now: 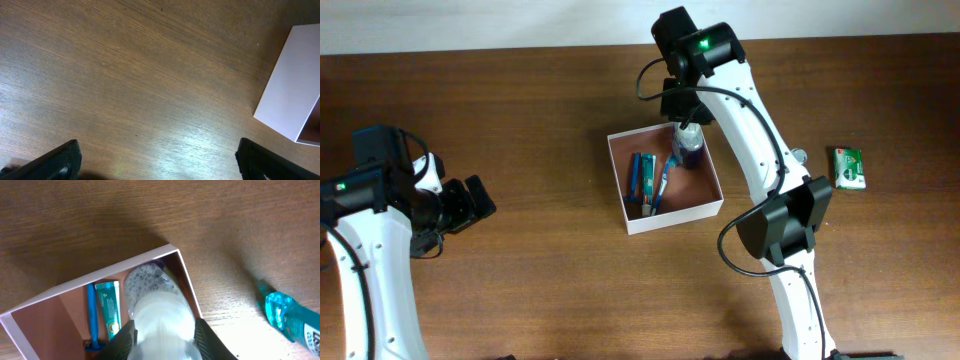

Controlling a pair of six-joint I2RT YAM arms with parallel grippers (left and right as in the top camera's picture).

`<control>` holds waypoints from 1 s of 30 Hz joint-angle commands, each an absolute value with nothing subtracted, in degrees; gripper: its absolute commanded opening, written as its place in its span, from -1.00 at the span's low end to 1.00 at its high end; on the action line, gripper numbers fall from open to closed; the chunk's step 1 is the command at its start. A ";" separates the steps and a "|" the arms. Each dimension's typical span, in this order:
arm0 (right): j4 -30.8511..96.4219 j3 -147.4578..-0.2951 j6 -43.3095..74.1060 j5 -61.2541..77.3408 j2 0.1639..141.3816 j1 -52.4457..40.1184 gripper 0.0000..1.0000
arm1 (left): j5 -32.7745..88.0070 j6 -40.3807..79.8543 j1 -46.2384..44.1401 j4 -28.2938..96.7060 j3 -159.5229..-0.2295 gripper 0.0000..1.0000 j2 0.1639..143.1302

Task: Pack container
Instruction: 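Lower the spray bottle upright into the box and open the right gripper, then move the right gripper over the blue mouthwash bottle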

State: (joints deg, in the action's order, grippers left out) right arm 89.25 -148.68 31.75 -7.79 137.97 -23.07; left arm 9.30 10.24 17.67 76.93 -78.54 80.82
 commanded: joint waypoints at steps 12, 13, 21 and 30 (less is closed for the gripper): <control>89.84 -148.83 26.55 -9.89 134.78 -22.04 0.16 | 9.85 9.72 17.96 76.95 -78.61 0.99 80.12; 90.26 -148.83 26.06 -9.87 133.91 -21.71 0.20 | 9.85 9.72 17.96 76.95 -78.61 0.99 80.12; 96.68 -148.83 11.90 -9.72 116.75 -16.40 0.97 | 9.85 9.72 17.96 76.95 -78.61 0.99 80.12; 97.34 -144.14 -1.61 -7.46 108.57 -8.95 0.97 | 9.85 9.72 17.96 76.95 -78.61 0.99 80.12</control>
